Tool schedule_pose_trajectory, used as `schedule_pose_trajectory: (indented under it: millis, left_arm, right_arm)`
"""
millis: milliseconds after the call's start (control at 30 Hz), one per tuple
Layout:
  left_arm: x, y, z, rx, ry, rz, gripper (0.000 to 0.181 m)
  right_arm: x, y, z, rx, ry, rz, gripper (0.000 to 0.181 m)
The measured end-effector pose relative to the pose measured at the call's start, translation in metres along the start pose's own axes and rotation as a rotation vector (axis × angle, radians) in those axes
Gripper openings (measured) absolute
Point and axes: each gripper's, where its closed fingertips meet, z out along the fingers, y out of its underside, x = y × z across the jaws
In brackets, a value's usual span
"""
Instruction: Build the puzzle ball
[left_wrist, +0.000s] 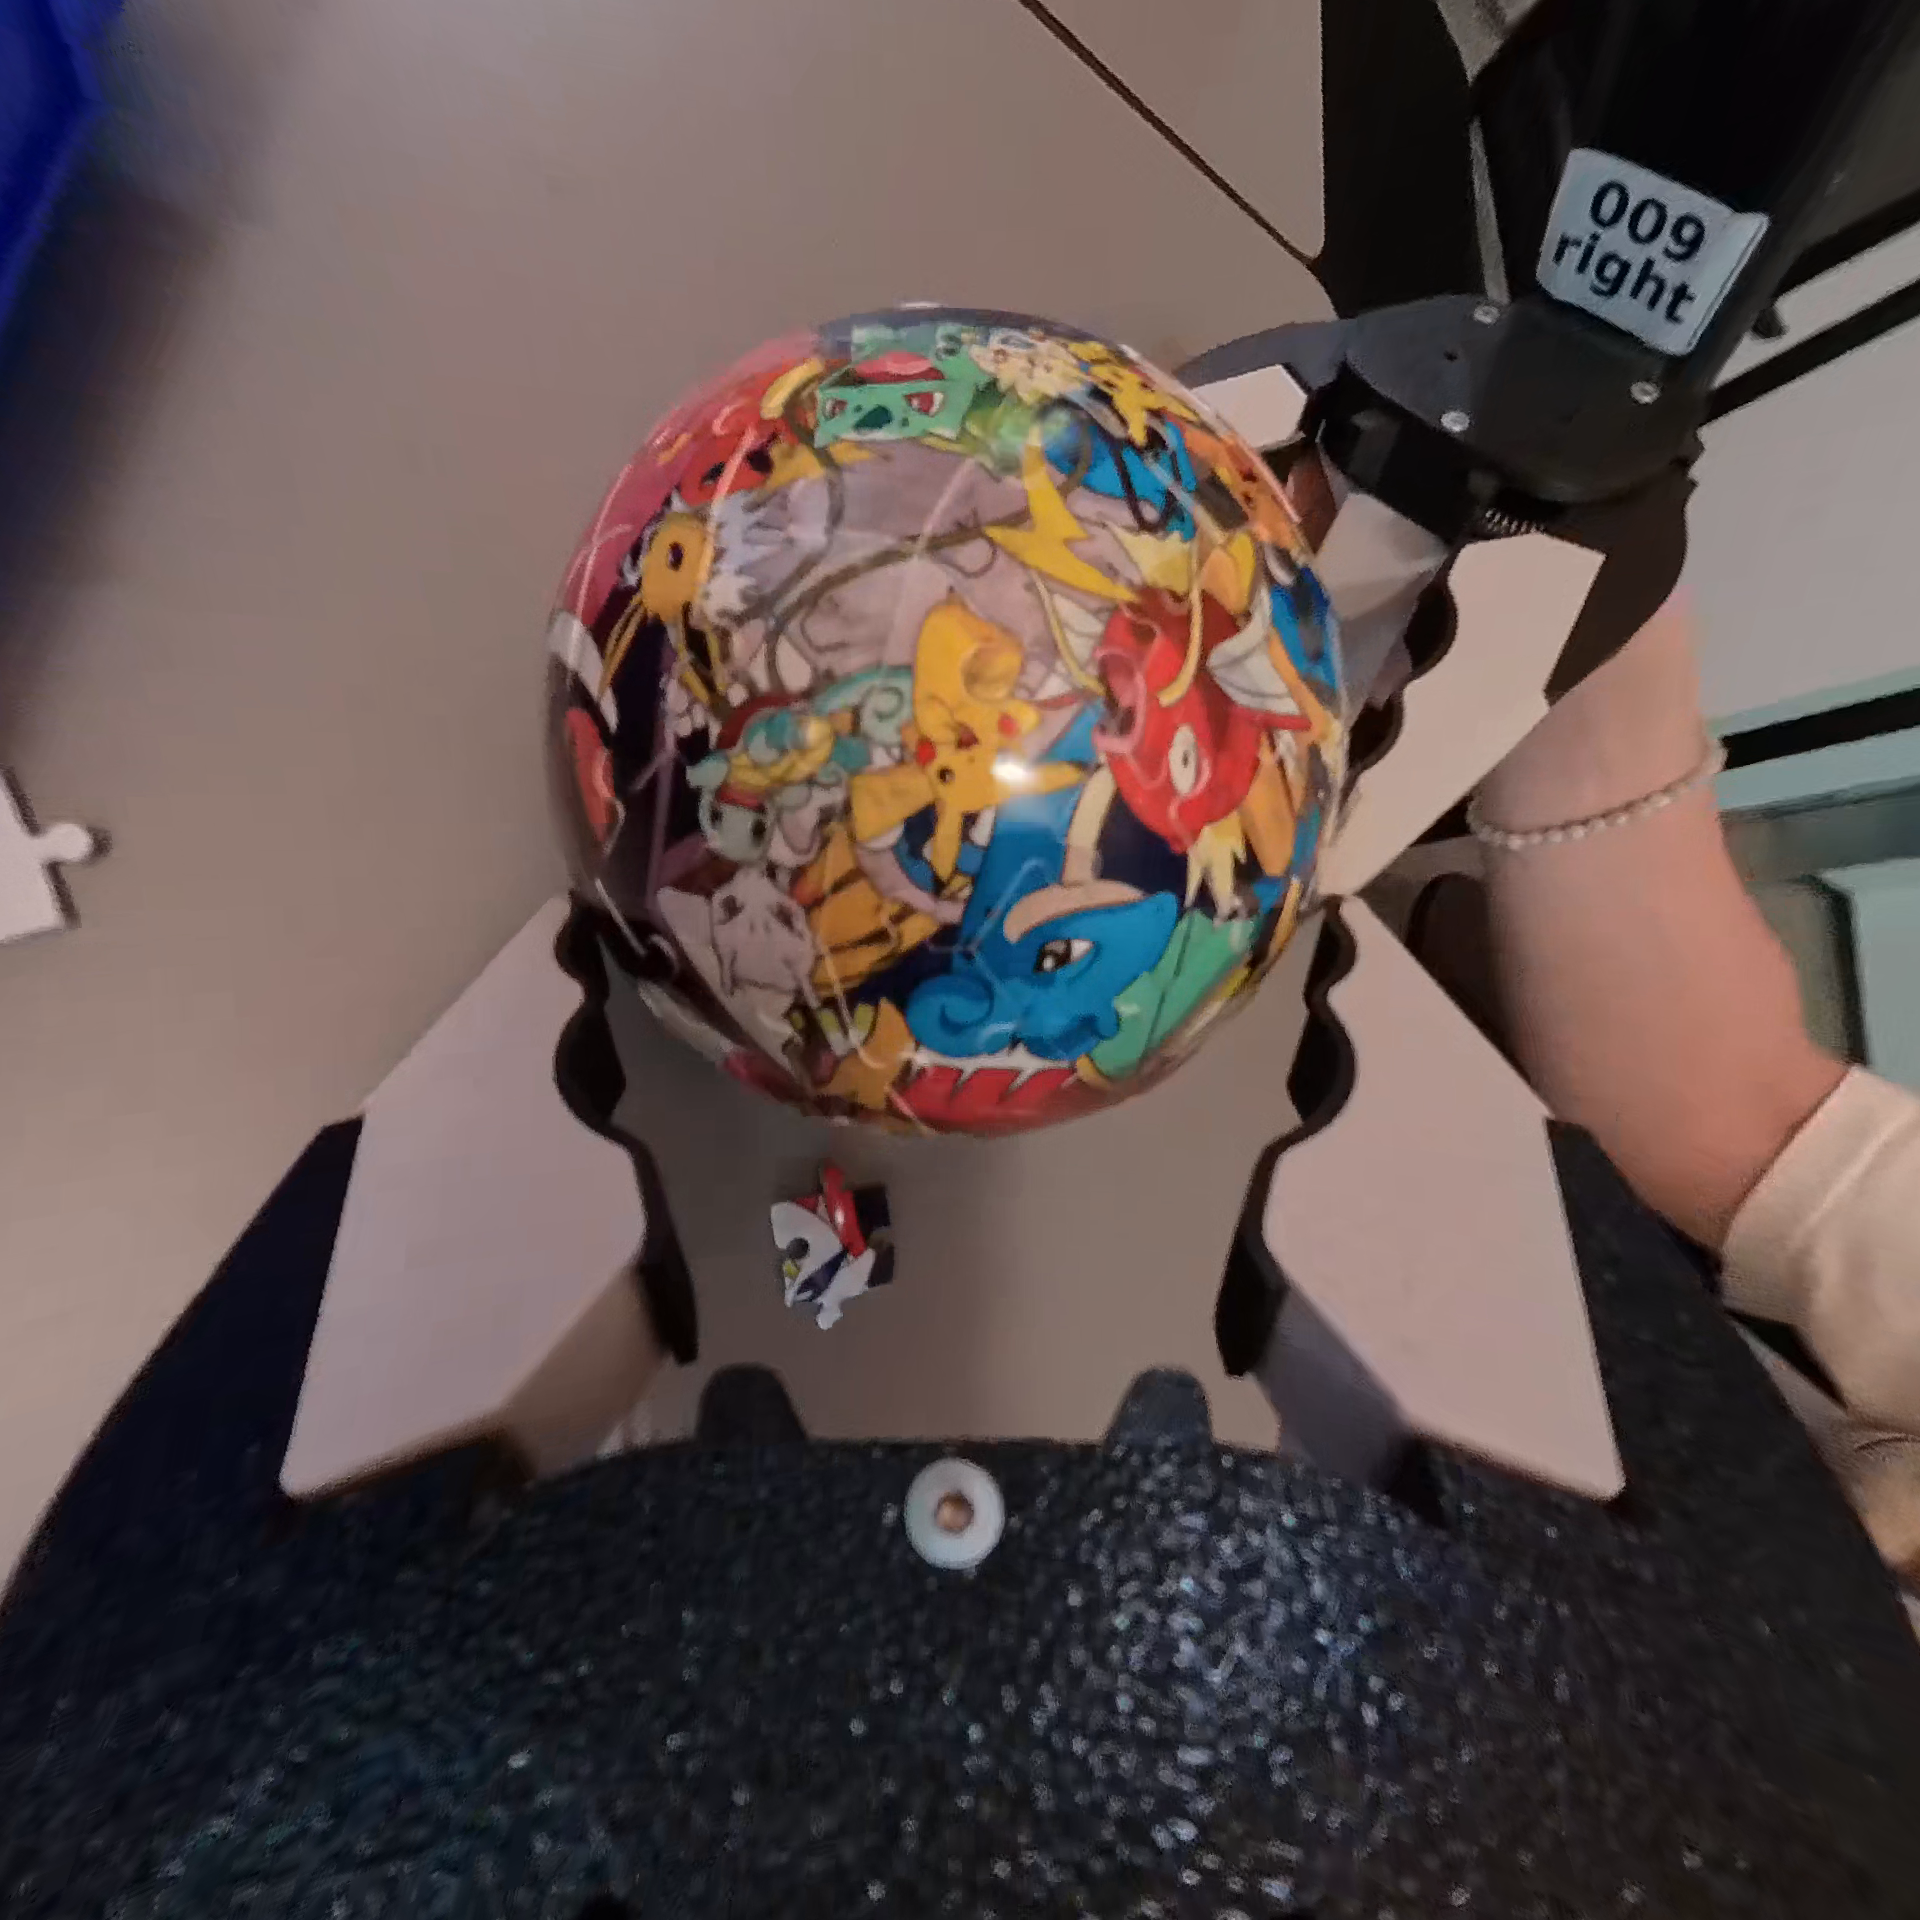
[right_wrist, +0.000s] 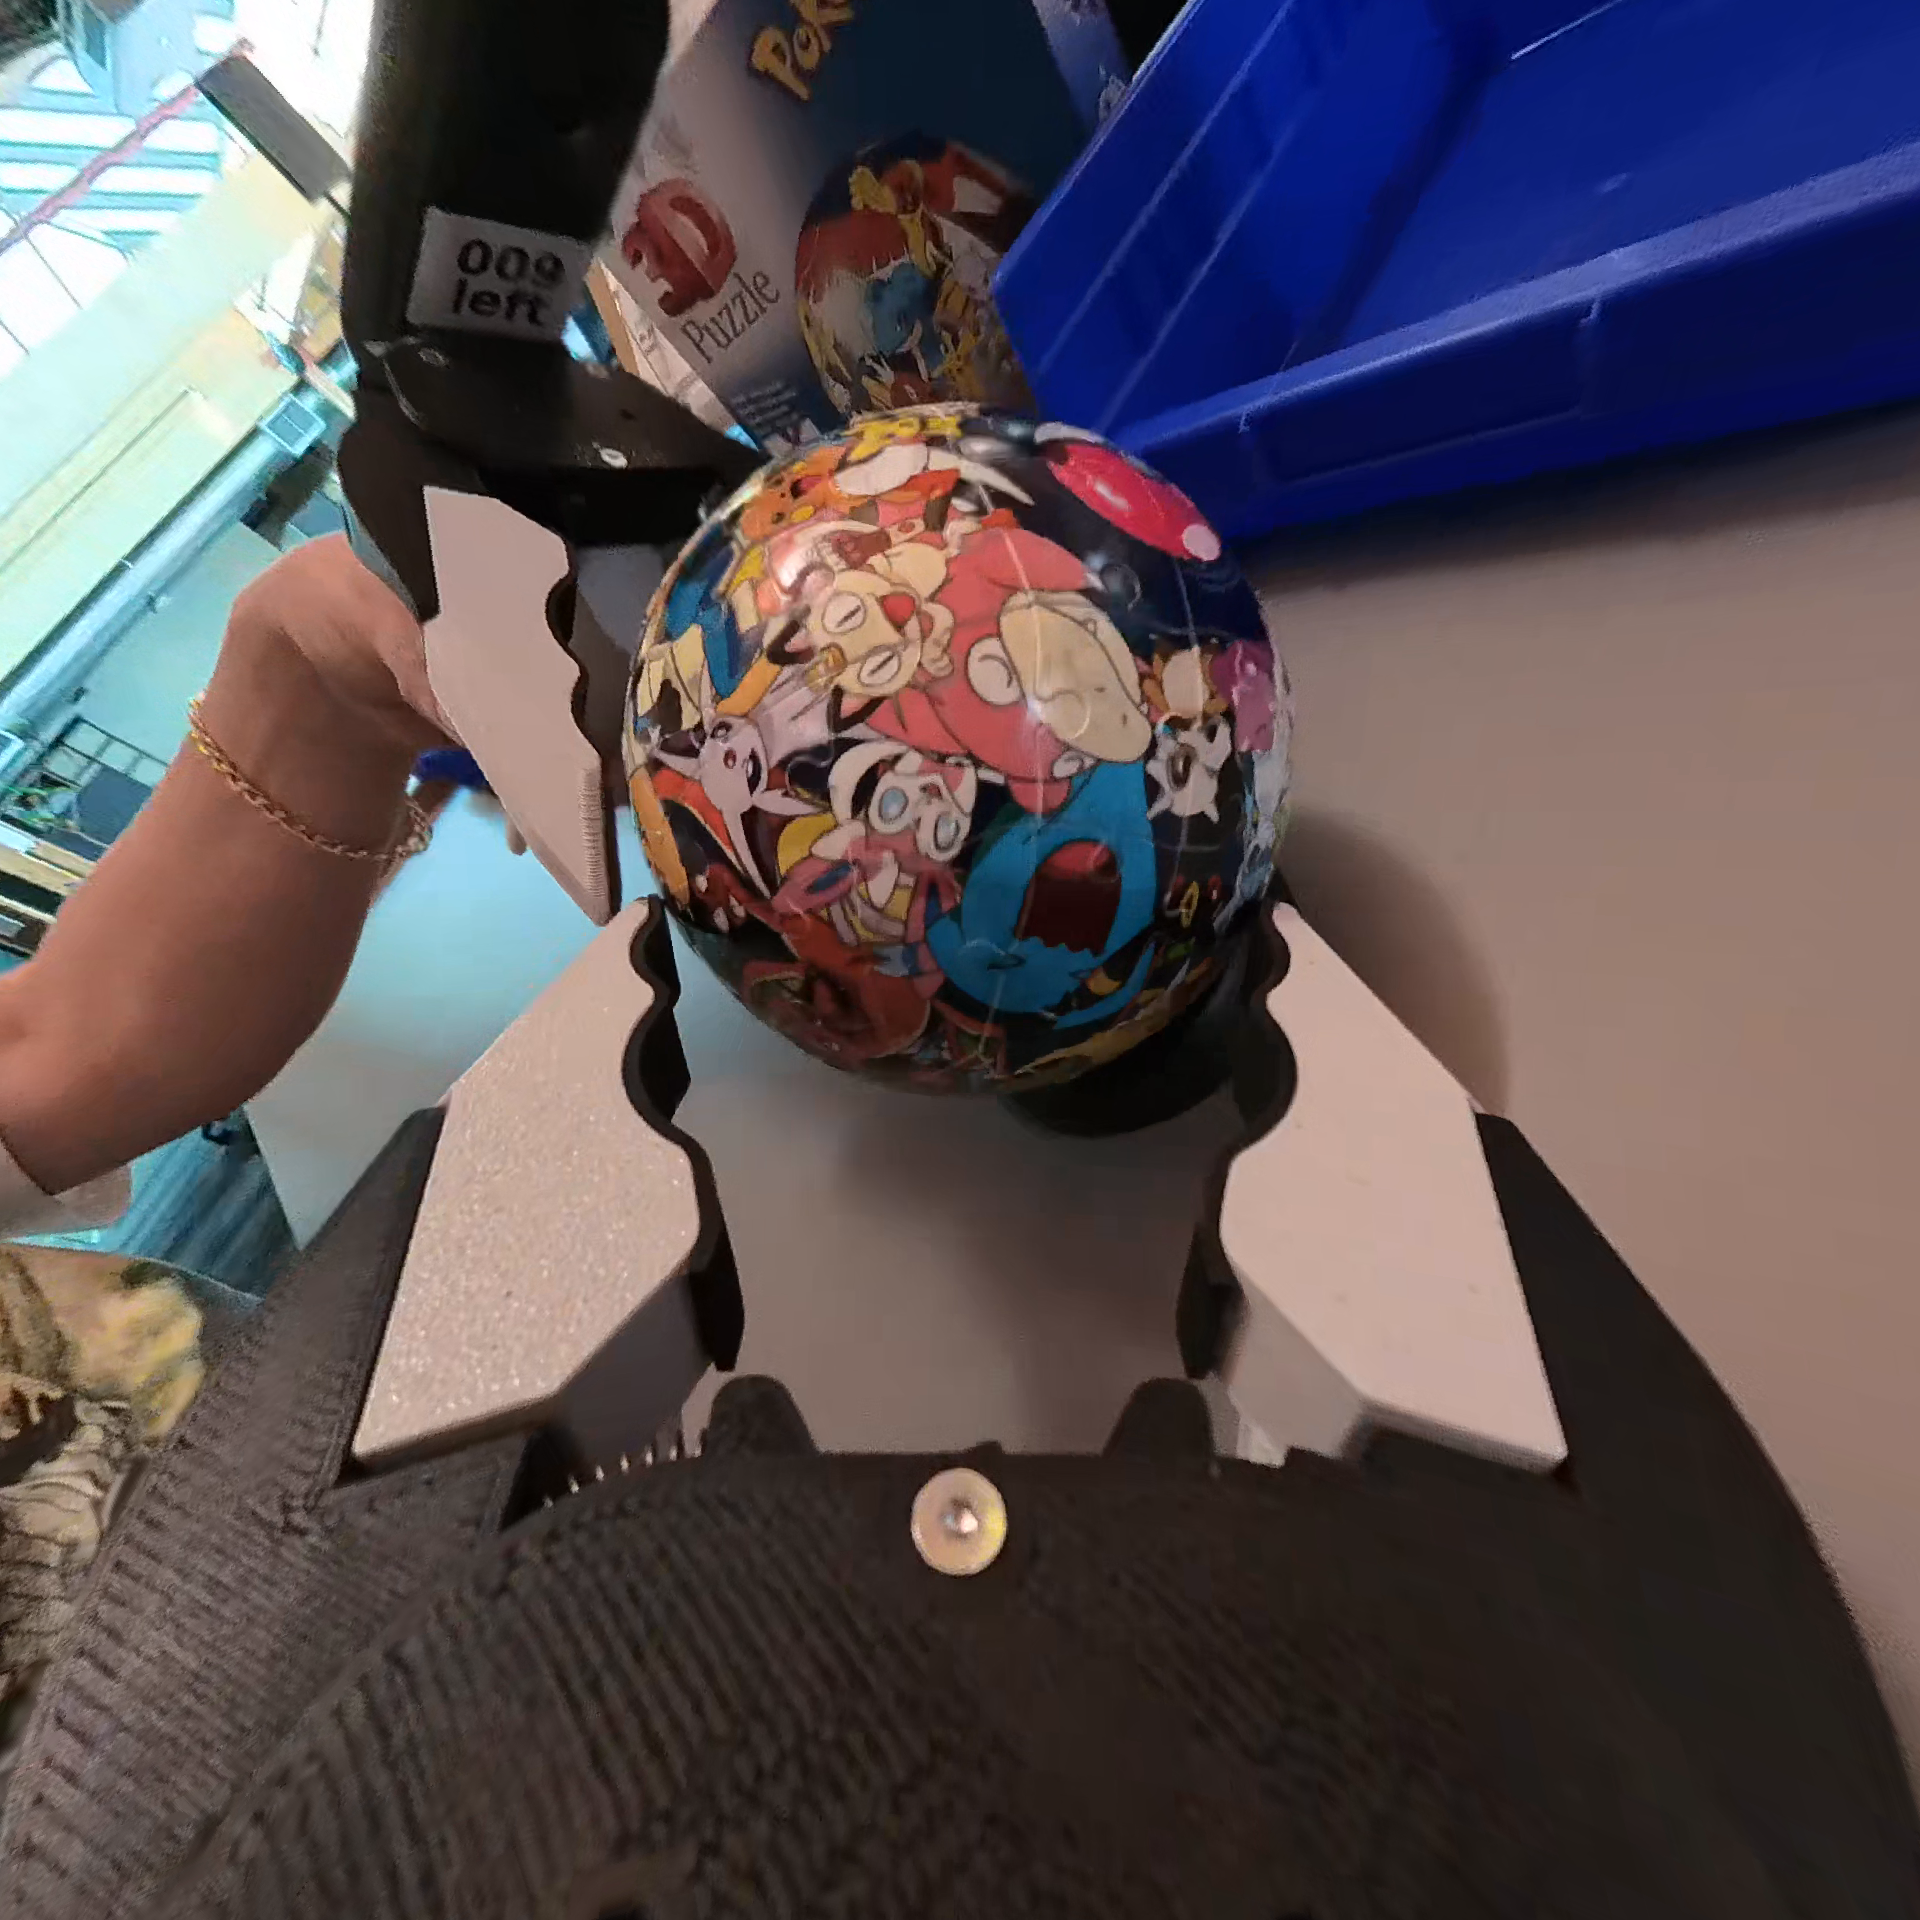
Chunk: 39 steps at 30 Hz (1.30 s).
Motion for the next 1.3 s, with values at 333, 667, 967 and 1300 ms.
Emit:
schedule_pose_trajectory:
  millis: [333, 667, 967, 1300]
  left_arm:
    - [0.004, -0.006, -0.002, 0.095, -0.041, 0.273, 0.128]
    - [0.001, -0.018, -0.019, 0.240, -0.015, 0.279, 0.110]
    - [0.007, -0.007, -0.003, 0.237, 0.154, 0.172, 0.116]
    - [0.005, -0.004, -0.001, 0.244, 0.274, 0.037, 0.116]
  right_arm:
    - [-0.001, 0.005, -0.005, 0.011, 0.062, -0.177, 0.112]
    - [0.000, 0.010, 0.002, -0.092, 0.201, -0.474, 0.126]
    - [-0.003, 0.001, -0.006, -0.172, 0.324, -0.784, 0.115]
    - [-0.010, -0.008, -0.010, -0.282, 0.279, -0.823, 0.112]
